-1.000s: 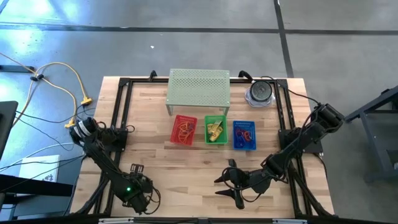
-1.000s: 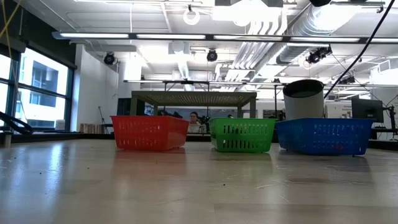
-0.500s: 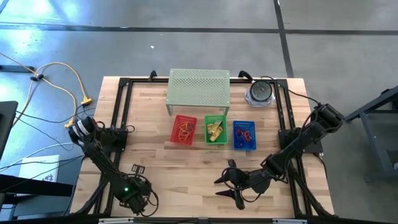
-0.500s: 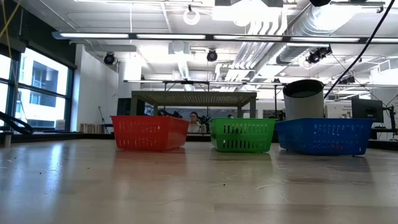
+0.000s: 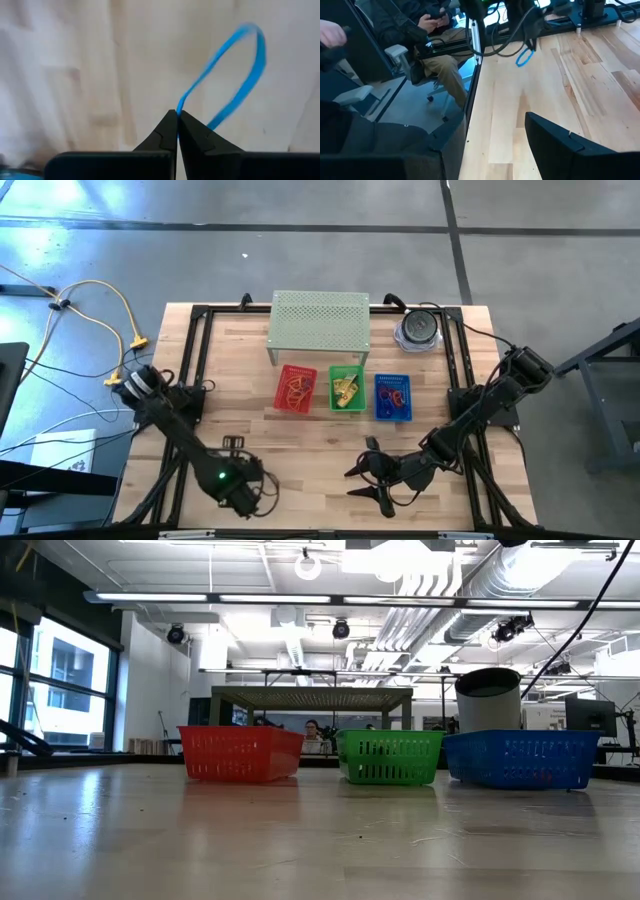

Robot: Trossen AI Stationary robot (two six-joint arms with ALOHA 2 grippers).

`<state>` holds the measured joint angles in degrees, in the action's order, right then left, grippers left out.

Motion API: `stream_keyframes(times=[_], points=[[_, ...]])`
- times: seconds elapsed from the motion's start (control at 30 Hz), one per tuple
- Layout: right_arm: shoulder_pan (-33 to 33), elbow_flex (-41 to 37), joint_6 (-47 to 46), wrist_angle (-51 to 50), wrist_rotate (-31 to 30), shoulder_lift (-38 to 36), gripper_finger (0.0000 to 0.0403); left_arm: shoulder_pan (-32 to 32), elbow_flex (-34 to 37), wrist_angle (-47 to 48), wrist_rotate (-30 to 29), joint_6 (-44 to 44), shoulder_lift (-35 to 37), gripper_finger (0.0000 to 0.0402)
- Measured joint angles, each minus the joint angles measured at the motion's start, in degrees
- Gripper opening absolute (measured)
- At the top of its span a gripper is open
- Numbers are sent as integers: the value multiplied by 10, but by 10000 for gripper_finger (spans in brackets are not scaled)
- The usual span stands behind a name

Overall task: Pick & Place Office Desk Supplies
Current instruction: Put the blue rubber band into the red bin

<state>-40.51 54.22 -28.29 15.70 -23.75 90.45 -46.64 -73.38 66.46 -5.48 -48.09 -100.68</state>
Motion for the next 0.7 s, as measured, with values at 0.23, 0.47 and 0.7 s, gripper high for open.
stream_keyframes(times=[0.23, 0.47, 0.7], points=[[0, 0, -4, 0, 11, 0, 193, 95, -109, 73, -98, 59, 0, 1], [-9, 0, -35, 0, 29, 0, 193, 200, -131, 77, -145, 160, 5, 1], [-33, 0, -26, 5, 28, 0, 193, 323, -131, 42, -147, 286, 7, 0]])
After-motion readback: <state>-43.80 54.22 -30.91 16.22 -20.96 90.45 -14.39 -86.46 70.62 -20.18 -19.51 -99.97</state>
